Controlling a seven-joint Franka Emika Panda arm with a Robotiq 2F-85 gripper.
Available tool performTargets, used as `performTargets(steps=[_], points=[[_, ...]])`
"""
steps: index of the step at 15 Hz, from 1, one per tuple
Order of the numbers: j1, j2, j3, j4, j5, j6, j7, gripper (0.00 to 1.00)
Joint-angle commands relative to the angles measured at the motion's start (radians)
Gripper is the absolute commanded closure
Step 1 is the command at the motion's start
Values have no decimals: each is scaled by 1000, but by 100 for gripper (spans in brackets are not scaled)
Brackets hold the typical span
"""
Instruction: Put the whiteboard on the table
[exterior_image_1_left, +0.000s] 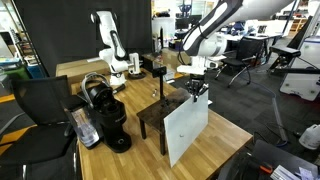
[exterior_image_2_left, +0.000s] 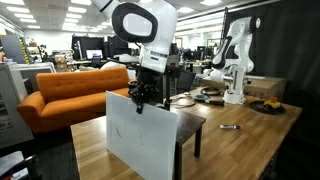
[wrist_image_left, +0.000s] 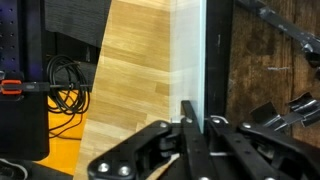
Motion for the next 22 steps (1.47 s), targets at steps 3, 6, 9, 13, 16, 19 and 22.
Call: performTargets(steps=[3, 6, 9, 13, 16, 19, 22], points=[[-20, 55, 0, 93, 44, -78, 3, 98], [-21, 82, 1, 128, 47, -106, 9, 98], [-21, 106, 2, 160, 47, -132, 15, 98], [-21, 127, 2, 188, 46, -157, 25, 98], [-22, 135, 3, 197, 47, -165, 31, 98], [-23, 140, 3, 203, 49, -172, 31, 98], [-24, 146, 3, 212, 51, -183, 33, 67]])
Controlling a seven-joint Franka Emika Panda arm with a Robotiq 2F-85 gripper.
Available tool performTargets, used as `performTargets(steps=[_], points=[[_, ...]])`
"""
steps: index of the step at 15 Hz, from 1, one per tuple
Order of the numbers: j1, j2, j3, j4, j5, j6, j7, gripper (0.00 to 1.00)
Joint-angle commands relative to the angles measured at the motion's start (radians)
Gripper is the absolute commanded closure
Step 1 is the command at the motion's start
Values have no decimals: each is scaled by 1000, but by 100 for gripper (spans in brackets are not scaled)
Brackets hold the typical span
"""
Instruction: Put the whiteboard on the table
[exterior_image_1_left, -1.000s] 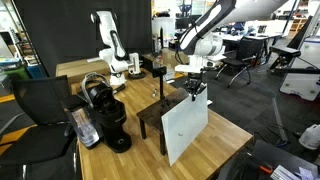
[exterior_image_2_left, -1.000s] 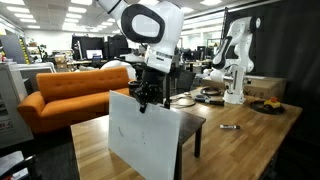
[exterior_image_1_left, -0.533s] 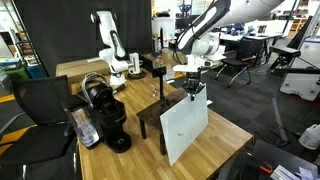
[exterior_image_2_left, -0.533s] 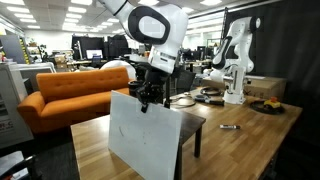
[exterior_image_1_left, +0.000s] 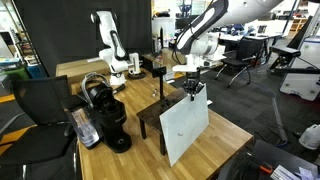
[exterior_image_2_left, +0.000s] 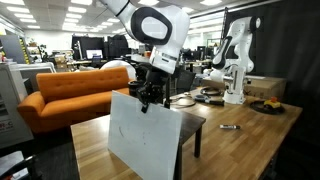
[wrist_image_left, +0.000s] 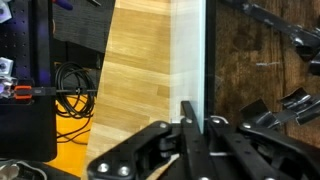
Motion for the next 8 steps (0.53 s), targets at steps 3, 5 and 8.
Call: performTargets(steps=[3, 5, 8], points=[[-16, 20, 4, 34, 38, -49, -13, 49], [-16, 21, 4, 36, 41, -49, -13, 34], [-16, 20, 5, 40, 51, -47, -14, 12]])
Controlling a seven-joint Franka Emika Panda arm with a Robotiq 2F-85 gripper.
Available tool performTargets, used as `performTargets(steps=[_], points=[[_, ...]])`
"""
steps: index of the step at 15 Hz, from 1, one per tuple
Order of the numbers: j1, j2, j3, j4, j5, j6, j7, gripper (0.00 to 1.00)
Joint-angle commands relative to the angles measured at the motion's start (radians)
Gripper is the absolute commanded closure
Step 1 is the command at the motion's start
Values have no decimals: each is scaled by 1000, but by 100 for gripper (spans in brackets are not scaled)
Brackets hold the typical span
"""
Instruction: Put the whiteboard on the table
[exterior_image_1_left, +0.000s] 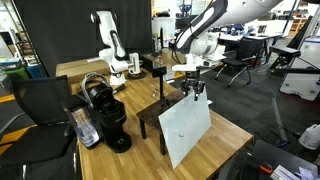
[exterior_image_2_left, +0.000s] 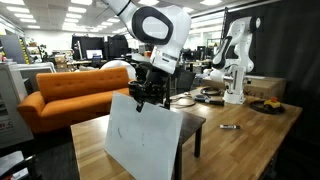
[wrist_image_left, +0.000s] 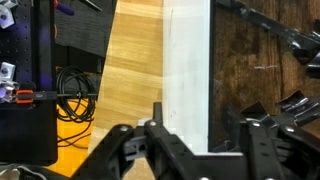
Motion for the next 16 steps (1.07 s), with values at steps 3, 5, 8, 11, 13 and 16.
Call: performTargets(steps=[3, 5, 8, 11, 13, 16], points=[[-11, 7, 4, 26, 33, -23, -14, 0], [-7, -4, 4, 24, 27, -21, -13, 0], [2, -33, 4, 27, 7, -28, -11, 0], [18, -79, 6, 32, -18, -33, -6, 0], [30, -112, 11, 37, -39, -47, -3, 0], [50, -164, 25, 43, -88, -87, -20, 0]])
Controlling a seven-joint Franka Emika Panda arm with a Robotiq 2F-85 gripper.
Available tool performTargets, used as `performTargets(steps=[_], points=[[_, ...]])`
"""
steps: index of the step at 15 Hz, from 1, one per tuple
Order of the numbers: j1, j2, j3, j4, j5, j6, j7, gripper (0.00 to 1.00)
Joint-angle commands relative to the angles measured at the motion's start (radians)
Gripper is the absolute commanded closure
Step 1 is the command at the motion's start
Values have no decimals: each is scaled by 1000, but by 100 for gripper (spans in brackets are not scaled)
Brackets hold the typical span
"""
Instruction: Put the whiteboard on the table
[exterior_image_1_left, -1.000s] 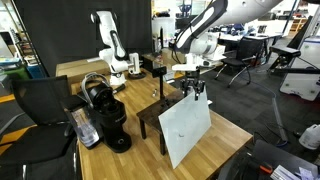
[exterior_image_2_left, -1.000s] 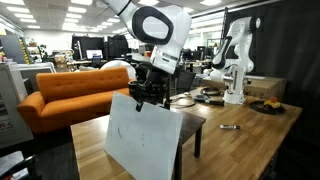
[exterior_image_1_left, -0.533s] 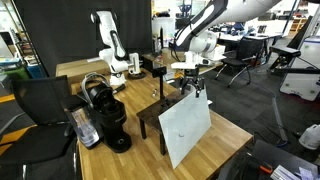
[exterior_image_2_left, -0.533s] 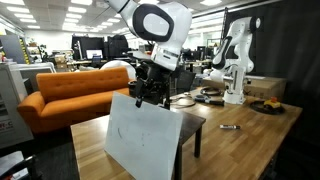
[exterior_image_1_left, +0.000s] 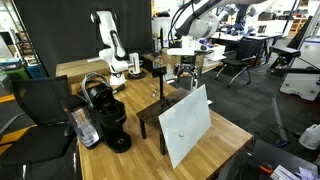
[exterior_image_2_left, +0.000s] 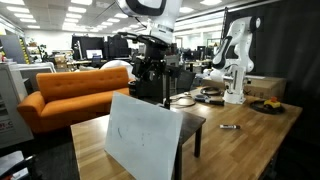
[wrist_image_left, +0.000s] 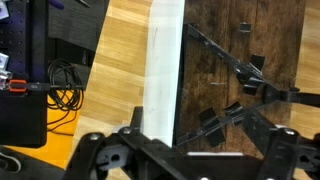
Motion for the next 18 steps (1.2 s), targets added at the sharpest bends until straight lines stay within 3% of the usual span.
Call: performTargets(steps=[1, 10, 14, 15, 18], points=[[16, -55, 19, 6, -71, -74, -31, 0], [46, -129, 69, 70, -263, -335, -348, 0], [47, -160, 73, 57, -370, -372, -536, 0], [44, -144, 68, 62, -328, -349, -461, 0], [44, -143, 68, 62, -333, -349, -467, 0]])
